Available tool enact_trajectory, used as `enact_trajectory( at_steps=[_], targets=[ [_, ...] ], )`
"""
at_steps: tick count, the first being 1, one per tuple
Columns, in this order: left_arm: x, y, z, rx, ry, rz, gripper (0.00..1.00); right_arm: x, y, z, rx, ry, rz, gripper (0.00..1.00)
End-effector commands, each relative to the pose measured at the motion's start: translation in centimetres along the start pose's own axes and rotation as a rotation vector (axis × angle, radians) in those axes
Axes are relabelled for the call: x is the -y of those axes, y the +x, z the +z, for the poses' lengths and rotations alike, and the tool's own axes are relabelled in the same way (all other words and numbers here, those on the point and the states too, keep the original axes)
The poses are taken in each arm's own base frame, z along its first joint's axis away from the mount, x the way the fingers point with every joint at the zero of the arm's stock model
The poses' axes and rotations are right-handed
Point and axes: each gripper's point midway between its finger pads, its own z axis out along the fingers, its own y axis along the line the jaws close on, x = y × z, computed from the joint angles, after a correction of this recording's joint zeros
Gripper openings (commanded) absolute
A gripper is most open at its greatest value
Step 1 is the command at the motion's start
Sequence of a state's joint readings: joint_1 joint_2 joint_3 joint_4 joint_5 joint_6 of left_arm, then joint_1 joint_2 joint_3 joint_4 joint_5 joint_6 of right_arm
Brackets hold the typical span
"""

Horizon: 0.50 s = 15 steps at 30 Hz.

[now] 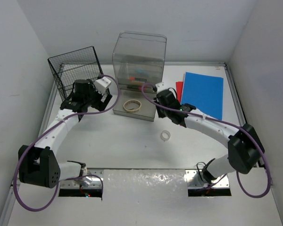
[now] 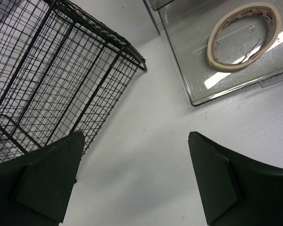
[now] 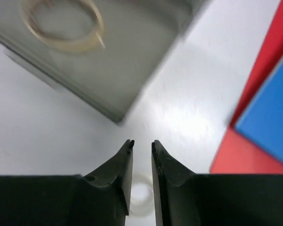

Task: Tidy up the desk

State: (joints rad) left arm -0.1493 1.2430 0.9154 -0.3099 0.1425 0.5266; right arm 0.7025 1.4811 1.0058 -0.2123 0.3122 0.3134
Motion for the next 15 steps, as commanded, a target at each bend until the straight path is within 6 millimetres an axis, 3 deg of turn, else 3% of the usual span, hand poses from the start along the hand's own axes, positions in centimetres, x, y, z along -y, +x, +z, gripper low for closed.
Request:
enact_trajectory(
  at_steps=[1, 3, 5, 6, 15],
  targets=[
    [-0.4, -1.2, -0.3, 0.057, 0.001, 0.002, 0.91, 1.3, 7.0, -0.8, -0.197, 0.014, 0.034, 0.21],
    [-0.1, -1.2, -0.2, 0.058, 0.013, 0.001, 0.91, 0.9, 9.1, -1.0, -0.254, -0.010, 0.056, 0.42],
    [0.1, -1.2, -0.1, 0.060, 0.024, 0.003, 0.91, 0.8, 11.1, -1.1, -0.309, -0.015, 0.057, 0.53],
    [0.1, -1.0, 0.0, 0.057, 0.027, 0.002, 0.91, 1.0, 12.4, -1.0, -0.335, -0.008, 0.054, 0.53],
    [0.2, -0.9, -0.1, 0.047, 0.032, 0.006, 0.91, 0.9, 16.0, 0.8, -0.416, -0.011, 0.061, 0.46]
  ],
)
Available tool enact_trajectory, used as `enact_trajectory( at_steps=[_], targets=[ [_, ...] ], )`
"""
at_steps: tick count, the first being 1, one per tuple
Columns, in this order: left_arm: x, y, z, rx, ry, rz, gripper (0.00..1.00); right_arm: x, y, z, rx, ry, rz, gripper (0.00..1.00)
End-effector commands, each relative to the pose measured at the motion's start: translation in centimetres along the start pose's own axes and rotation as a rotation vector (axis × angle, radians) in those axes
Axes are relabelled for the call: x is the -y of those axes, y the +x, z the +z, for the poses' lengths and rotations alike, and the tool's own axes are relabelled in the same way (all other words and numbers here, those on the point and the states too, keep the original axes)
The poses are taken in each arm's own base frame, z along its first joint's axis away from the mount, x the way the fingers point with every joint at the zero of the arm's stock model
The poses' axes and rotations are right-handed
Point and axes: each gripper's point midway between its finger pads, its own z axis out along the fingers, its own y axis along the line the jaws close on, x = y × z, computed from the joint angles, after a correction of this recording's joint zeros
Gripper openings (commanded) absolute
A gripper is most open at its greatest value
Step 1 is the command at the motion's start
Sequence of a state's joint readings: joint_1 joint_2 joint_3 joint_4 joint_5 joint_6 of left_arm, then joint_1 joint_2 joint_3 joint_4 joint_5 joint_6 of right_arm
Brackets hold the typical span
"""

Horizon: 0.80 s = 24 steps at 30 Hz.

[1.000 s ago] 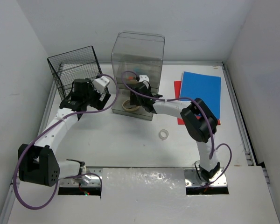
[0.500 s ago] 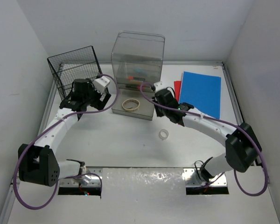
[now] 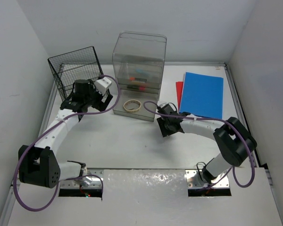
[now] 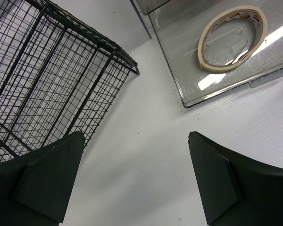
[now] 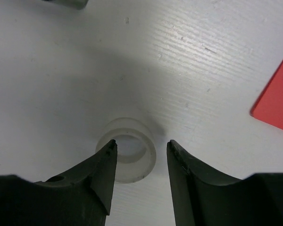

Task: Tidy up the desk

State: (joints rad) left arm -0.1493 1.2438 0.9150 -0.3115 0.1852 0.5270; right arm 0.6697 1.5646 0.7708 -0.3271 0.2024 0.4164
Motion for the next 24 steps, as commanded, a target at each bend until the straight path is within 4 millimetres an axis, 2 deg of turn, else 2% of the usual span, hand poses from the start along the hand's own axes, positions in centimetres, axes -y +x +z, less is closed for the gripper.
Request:
enact_trajectory(
  at_steps=[1, 5, 6, 7, 9, 11, 12, 15, 16, 19, 21, 22, 23, 24],
  targets=[
    [-0.5, -0.7, -0.2, 0.031, -0.008, 0.008, 0.91, -0.5, -0.1, 0.8, 0.016, -0.031, 0.026, 0.45],
    [-0.6, -0.8, -0.2, 0.032, -0.008, 0.009, 0.91, 0.1, 1.5, 2.1, -0.034, -0.046, 0.061, 0.35],
    [-0.5, -0.7, -0.2, 0.031, -0.008, 0.008, 0.91, 0.2, 1.7, 2.3, -0.042, -0.039, 0.057, 0.24],
    [-0.6, -0.8, -0.2, 0.032, -0.008, 0.009, 0.91, 0.3, 1.8, 2.3, -0.050, -0.034, 0.052, 0.18],
    [-0.5, -0.8, -0.2, 0.035, -0.006, 0.009, 0.91, 0.6, 1.1, 1.8, -0.037, -0.022, 0.029, 0.03],
    [-0.5, -0.8, -0.3, 0.033, -0.006, 0.009, 0.91, 0.9, 0.1, 1.0, -0.005, -0.013, 0.021, 0.00],
    [-0.5, -0.7, -0.2, 0.031, -0.006, 0.008, 0.91, 1.0, -0.8, 0.5, 0.027, -0.009, 0.015, 0.00],
    [-0.6, -0.8, -0.2, 0.034, -0.011, 0.009, 0.91, 1.3, -5.8, -2.6, 0.213, 0.005, 0.024, 0.00],
    [-0.6, -0.8, -0.3, 0.033, -0.010, 0.009, 0.91, 1.2, -8.1, -4.3, 0.302, 0.006, 0.028, 0.00],
    [-0.5, -0.8, -0.2, 0.036, -0.007, 0.008, 0.91, 0.1, -13.3, -6.8, 0.481, -0.013, -0.010, 0.00],
    [-0.6, -0.8, -0.2, 0.035, -0.008, 0.008, 0.91, -0.8, -15.8, -7.1, 0.539, -0.021, -0.035, 0.00],
    [-0.5, -0.8, -0.2, 0.034, -0.008, 0.007, 0.91, -1.2, -16.2, -5.8, 0.523, -0.015, -0.057, 0.00],
    [-0.5, -0.7, -0.2, 0.032, -0.008, 0.009, 0.91, -1.5, -18.0, -6.0, 0.555, -0.011, -0.065, 0.00],
    [-0.6, -0.7, -0.2, 0.030, -0.011, 0.009, 0.91, -1.6, -18.7, -5.3, 0.557, 0.000, -0.075, 0.00]
  ],
)
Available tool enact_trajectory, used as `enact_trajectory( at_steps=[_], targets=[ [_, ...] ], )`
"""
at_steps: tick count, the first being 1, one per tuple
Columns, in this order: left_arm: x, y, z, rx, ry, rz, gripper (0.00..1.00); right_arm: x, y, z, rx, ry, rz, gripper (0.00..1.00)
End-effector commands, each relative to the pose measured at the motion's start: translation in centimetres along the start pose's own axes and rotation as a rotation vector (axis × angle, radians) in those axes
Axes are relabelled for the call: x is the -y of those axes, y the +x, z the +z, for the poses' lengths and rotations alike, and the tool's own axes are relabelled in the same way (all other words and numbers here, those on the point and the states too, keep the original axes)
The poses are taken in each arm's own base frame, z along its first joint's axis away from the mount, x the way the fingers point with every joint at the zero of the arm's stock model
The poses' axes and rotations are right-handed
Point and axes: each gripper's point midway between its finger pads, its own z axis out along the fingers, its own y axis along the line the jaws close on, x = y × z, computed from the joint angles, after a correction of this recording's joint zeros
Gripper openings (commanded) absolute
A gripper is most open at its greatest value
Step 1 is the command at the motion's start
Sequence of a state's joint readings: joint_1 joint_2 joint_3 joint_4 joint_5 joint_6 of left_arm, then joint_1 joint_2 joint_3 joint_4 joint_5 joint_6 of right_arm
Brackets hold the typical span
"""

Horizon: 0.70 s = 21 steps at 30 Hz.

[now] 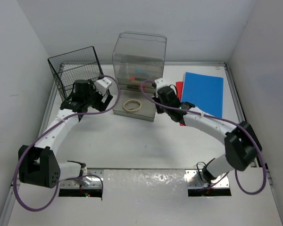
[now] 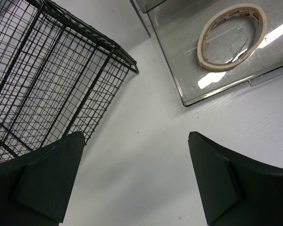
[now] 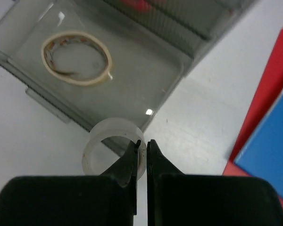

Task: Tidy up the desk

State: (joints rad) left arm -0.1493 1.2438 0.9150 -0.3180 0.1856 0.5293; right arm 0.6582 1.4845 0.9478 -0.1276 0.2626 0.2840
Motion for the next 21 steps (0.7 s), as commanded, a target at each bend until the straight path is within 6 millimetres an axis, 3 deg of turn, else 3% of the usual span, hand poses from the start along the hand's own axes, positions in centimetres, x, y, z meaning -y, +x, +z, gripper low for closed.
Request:
enact_trajectory(
  at_steps=[1, 3, 4, 6, 7, 8, 11, 15, 21],
  targets=[
    [-0.7, -0.8, -0.2, 0.035, -0.017, 0.009, 0.91, -1.0, -4.6, 4.0, 0.095, 0.024, -0.071, 0.00],
    [-0.8, -0.8, -0.2, 0.033, -0.021, 0.010, 0.91, -1.3, -4.3, 5.8, 0.047, 0.033, -0.091, 0.00],
    [-0.8, -0.7, -0.2, 0.030, -0.022, 0.012, 0.91, -1.7, -5.8, 6.4, 0.061, 0.027, -0.086, 0.00],
    [-0.9, -0.8, -0.2, 0.031, -0.027, 0.014, 0.91, -2.1, -3.9, 8.7, -0.015, 0.035, -0.101, 0.00],
    [-0.9, -0.7, -0.2, 0.029, -0.028, 0.013, 0.91, -2.2, -4.9, 9.1, -0.007, 0.044, -0.086, 0.00],
    [-0.9, -0.7, -0.2, 0.028, -0.029, 0.013, 0.91, -1.8, -3.9, 10.0, -0.043, 0.074, -0.090, 0.01],
    [-0.9, -0.8, -0.3, 0.032, -0.026, 0.015, 0.91, -1.5, -3.0, 10.5, -0.076, 0.105, -0.093, 0.06],
    [-0.8, -0.8, -0.2, 0.032, -0.021, 0.016, 0.91, -1.6, -1.6, 10.9, -0.106, 0.095, -0.101, 0.30],
    [-0.9, -0.7, -0.2, 0.027, -0.025, 0.016, 0.91, -1.5, -1.0, 10.9, -0.140, 0.091, -0.131, 0.44]
  ],
)
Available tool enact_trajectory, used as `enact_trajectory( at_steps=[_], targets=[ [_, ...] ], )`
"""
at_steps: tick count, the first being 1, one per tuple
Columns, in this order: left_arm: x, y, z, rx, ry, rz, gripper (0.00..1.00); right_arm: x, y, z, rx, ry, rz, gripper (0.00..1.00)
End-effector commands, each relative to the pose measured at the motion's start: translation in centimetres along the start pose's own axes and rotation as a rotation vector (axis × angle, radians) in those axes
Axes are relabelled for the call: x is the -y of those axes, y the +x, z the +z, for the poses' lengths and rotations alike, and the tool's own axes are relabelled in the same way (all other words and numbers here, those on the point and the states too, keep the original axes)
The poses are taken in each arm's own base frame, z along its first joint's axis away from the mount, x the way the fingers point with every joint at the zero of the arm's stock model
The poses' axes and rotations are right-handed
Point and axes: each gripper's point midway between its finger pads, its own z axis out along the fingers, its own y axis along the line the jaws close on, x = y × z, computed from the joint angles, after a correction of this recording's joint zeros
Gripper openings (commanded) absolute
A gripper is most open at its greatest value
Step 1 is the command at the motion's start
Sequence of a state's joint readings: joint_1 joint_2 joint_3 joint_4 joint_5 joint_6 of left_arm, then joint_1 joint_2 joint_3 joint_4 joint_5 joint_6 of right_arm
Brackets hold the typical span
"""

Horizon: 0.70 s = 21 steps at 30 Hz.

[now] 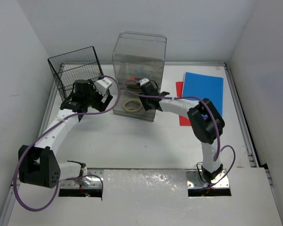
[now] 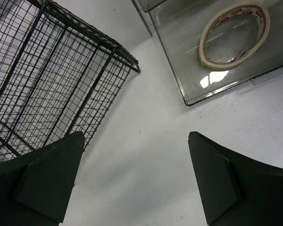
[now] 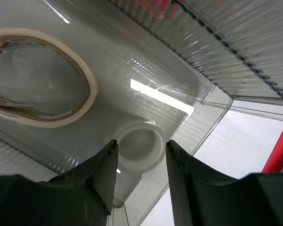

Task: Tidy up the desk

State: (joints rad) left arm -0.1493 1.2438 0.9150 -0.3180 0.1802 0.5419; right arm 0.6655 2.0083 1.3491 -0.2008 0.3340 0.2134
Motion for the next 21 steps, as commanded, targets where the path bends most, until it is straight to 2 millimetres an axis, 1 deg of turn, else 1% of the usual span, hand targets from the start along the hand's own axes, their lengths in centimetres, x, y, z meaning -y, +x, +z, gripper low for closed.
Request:
enact_trajectory(
  at_steps=[1, 3, 4, 5, 6, 7, 8, 9, 10, 11, 12, 13, 14, 15, 16, 18, 19, 21],
  targets=[
    [-0.8, -0.8, -0.2, 0.031, -0.021, 0.003, 0.91, 0.2, -2.6, -1.1, 0.052, 0.004, -0.006, 0.46],
    [-0.8, -0.8, -0.2, 0.031, -0.020, 0.002, 0.91, 0.1, -3.3, -1.8, 0.070, -0.007, -0.021, 0.46],
    [-0.8, -0.7, -0.1, 0.030, -0.019, 0.003, 0.91, 0.1, -4.4, -2.9, 0.101, -0.021, -0.047, 0.46],
    [-0.7, -0.7, -0.1, 0.031, -0.017, 0.002, 0.91, -0.2, -5.0, -3.7, 0.125, -0.028, -0.072, 0.46],
    [-0.7, -0.7, -0.1, 0.030, -0.016, 0.001, 0.91, -1.5, -6.2, -4.8, 0.178, -0.044, -0.114, 0.46],
    [-0.7, -0.8, -0.1, 0.035, -0.017, 0.002, 0.91, -2.1, -6.2, -5.6, 0.201, -0.044, -0.211, 0.46],
    [-0.7, -0.7, -0.1, 0.031, -0.015, 0.001, 0.91, -2.6, -8.1, -7.5, 0.291, -0.034, -0.262, 0.43],
    [-0.7, -0.8, -0.1, 0.031, -0.017, 0.002, 0.91, -5.4, -8.2, -8.9, 0.336, -0.070, -0.356, 0.41],
    [-0.7, -0.8, -0.1, 0.031, -0.017, 0.002, 0.91, -6.4, -6.8, -9.1, 0.338, -0.081, -0.494, 0.37],
    [-0.8, -0.8, -0.1, 0.031, -0.021, 0.000, 0.91, -7.9, -6.6, -9.9, 0.373, -0.131, -0.542, 0.29],
    [-0.9, -0.9, -0.2, 0.031, -0.027, -0.001, 0.91, -9.8, -5.5, -10.4, 0.375, -0.185, -0.587, 0.07],
    [-1.0, -0.9, -0.3, 0.030, -0.029, -0.004, 0.91, -10.7, -3.7, -10.0, 0.347, -0.244, -0.597, 0.00],
    [-1.1, -0.9, -0.3, 0.029, -0.036, -0.007, 0.91, -11.7, -2.3, -10.1, 0.319, -0.319, -0.607, 0.00],
    [-1.2, -1.0, -0.4, 0.031, -0.040, -0.006, 0.91, -13.8, -1.0, -10.6, 0.313, -0.461, -0.623, 0.00],
    [-1.2, -1.1, -0.4, 0.035, -0.044, -0.010, 0.91, -14.2, 0.3, -10.4, 0.293, -0.502, -0.648, 0.00],
    [-1.3, -1.1, -0.4, 0.035, -0.053, -0.017, 0.91, -15.5, 2.3, -10.5, 0.257, -0.600, -0.668, 0.00],
    [-1.7, -1.0, -0.4, 0.033, -0.071, -0.021, 0.91, -15.7, 3.2, -10.3, 0.238, -0.621, -0.684, 0.00],
    [-2.1, -1.0, -0.5, 0.031, -0.097, -0.035, 0.91, -15.7, 4.2, -9.6, 0.219, -0.624, -0.701, 0.00]
  ],
)
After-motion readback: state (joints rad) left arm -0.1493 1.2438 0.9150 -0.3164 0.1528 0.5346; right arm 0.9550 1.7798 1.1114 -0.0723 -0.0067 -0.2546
